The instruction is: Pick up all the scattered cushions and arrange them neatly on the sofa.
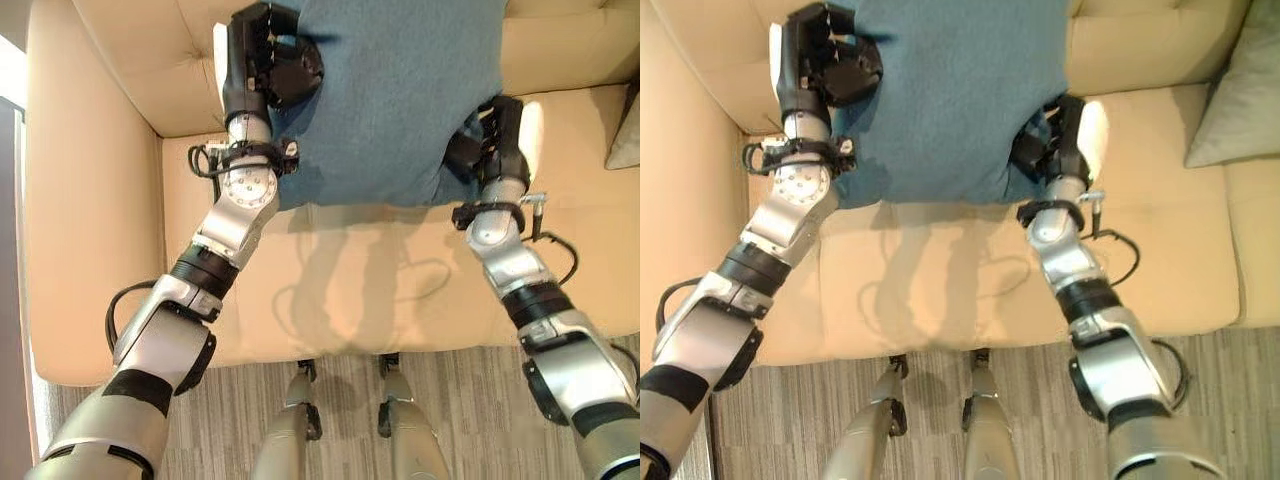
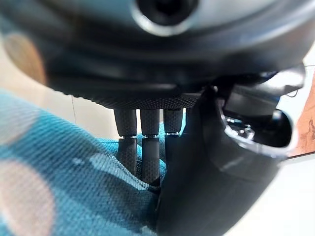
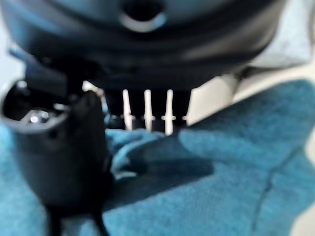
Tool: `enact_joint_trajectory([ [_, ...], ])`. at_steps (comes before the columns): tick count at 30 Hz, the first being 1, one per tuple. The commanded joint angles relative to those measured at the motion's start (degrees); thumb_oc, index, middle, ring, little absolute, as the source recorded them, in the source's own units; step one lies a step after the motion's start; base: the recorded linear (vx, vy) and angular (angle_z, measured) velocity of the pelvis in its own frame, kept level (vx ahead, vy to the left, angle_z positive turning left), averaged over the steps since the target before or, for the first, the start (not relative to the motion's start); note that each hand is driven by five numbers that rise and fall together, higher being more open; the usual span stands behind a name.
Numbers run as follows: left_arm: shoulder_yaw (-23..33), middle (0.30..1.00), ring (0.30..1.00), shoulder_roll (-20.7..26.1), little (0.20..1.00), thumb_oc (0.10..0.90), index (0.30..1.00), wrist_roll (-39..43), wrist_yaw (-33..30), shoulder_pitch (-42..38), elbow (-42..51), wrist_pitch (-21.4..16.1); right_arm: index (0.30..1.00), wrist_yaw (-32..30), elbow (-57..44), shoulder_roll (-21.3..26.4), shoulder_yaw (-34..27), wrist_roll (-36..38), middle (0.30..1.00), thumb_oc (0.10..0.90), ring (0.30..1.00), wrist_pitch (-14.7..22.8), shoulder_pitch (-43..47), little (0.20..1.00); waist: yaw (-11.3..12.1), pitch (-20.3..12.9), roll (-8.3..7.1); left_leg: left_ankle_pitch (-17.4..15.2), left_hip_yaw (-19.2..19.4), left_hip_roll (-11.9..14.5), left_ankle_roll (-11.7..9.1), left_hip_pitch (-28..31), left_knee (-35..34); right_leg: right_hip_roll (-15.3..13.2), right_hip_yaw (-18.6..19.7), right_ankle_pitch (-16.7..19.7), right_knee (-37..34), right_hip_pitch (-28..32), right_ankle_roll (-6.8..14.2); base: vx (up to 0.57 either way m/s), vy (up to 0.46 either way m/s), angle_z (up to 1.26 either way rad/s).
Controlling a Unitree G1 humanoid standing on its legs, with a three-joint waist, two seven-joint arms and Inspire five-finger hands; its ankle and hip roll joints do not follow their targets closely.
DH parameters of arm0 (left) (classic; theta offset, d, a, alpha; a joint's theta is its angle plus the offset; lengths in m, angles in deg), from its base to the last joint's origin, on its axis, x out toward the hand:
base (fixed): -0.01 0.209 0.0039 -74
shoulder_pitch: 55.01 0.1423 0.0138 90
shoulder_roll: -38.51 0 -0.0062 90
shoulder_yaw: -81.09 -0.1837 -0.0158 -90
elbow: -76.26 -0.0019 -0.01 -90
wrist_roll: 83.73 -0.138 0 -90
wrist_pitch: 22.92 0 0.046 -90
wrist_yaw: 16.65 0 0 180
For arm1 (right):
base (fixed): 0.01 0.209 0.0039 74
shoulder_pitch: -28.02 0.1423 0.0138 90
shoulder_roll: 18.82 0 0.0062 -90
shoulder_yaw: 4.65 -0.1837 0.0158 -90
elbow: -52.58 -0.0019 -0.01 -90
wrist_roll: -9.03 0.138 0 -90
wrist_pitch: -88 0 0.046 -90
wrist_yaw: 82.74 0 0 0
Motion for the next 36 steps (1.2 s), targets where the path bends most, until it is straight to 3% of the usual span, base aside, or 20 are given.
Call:
enact_joint_trajectory([
  [1, -8.5, 0.3, 0.3, -5.3, 0.3, 0.4, 0.3, -4.3, 2.7, -18.6, 0.1, -10.8, 0.3, -2.7, -3.6, -3.4, 3.7, -3.3, 0.3, 0.4, 0.3, 9.0, 16.8, 0.3, 1.3, -6.8, -3.71, -7.2, -0.6, -0.4, -5.8, 2.8, 0.1, -0.3, 1.9, -4.6, 0.2, 0.2, 4.8, 0.02, -0.009, 0.05],
  [7, -9.5, 0.3, 0.3, -4.6, 0.3, 0.4, 0.3, -2.0, 2.9, -24.5, -7.3, -9.4, 0.3, -1.9, 1.4, -2.8, 6.6, -0.4, 0.3, 0.4, 0.3, 7.9, 23.9, 0.3, 1.4, -7.0, -4.08, -7.0, -0.9, -0.3, -5.8, 1.7, 0.1, -0.1, 1.7, -4.5, 0.2, -0.8, 5.0, 0.03, -0.011, 0.01],
  [8, -9.5, 0.378, 0.378, -4.6, 0.378, 0.452, 0.378, -2.0, 3.0, -24.6, -7.4, -9.5, 0.411, -1.9, 1.5, -2.8, 6.7, -0.3, 0.411, 0.474, 0.411, 8.0, 24.0, 0.411, 1.4, -6.9, -4.04, -7.0, -0.9, -0.3, -5.8, 1.7, 0.1, -0.1, 1.7, -4.4, 0.2, -0.8, 5.0, 0.0, 0.0, 0.0],
  [9, -9.5, 0.827, 0.827, -3.3, 0.827, 0.751, 0.827, 0.2, 4.4, -25.7, -10.7, -7.7, 0.869, 0.7, 3.9, -2.1, 7.7, 3.4, 0.869, 0.78, 0.869, 7.5, 25.8, 0.869, 1.6, -6.8, -4.04, -6.8, -1.1, -0.1, -5.7, 1.3, 0.1, 0.1, 1.6, -4.4, 0.2, -1.0, 5.1, 0.0, 0.0, 0.0],
  [10, -9.5, 0.9, 0.9, -2.6, 0.9, 0.8, 0.9, 0.9, 5.0, -26.1, -11.7, -7.5, 0.9, 2.0, 4.5, -1.8, 8.5, 4.5, 0.9, 0.8, 0.9, 7.1, 26.4, 0.9, 1.7, -6.7, -3.98, -6.8, -1.3, -0.1, -5.7, 1.2, 0.1, 0.1, 1.6, -4.4, 0.2, -1.1, 5.0, 0.04, -0.029, 0.02],
  [18, -9.8, 0.9, 0.9, 2.1, 0.9, 0.8, 0.9, 2.2, 10.6, -16.9, -6.9, -5.7, 0.9, 9.9, 1.9, 1.6, 12.9, 6.5, 0.9, 0.8, 0.9, 5.6, 21.8, 0.9, 2.2, -6.0, -4.19, -6.4, -1.6, 0.0, -5.7, 1.7, 0.1, 0.5, 1.2, -4.6, 0.2, -0.6, 4.5, 0.0, 0.0, 0.0],
  [23, -8.5, 0.9, 0.9, 4.5, 0.9, 0.8, 0.9, 2.3, 12.6, -9.8, -8.8, -4.7, 0.9, 13.4, 5.3, 4.5, 13.8, 6.6, 0.9, 0.8, 0.9, 5.0, 17.9, 0.9, 2.5, -5.6, -4.48, -6.0, -1.6, 0.1, -6.0, 1.5, 0.1, 0.6, 0.8, -4.7, 0.2, -0.7, 4.4, 0.0, 0.0, 0.0],
  [30, -4.5, 0.9, 0.9, 7.7, 0.9, 0.8, 0.9, 3.6, 13.9, -1.9, -6.2, -4.8, 0.9, 15.0, 5.7, 7.9, 10.3, 7.4, 0.9, 0.8, 0.9, 5.0, 11.4, 0.9, 2.8, -4.7, -4.68, -6.0, -1.7, 0.2, -6.3, 1.6, 0.1, 0.7, 0.6, -4.9, 0.2, -0.5, 4.3, -0.03, -0.007, 0.01],
  [36, 2.2, 0.9, 0.9, 12.2, 0.9, 0.8, 0.9, 3.3, 14.7, 8.1, -1.9, -4.7, 0.9, 15.9, 0.3, 10.4, 3.0, 7.8, 0.9, 0.8, 0.9, 5.8, 0.7, 0.9, 2.8, -5.1, -4.95, -6.4, -1.3, 0.5, -6.3, 3.6, 0.1, 0.5, 0.5, -5.4, 0.2, 1.5, 4.3, -0.01, 0.0, 0.0],
])
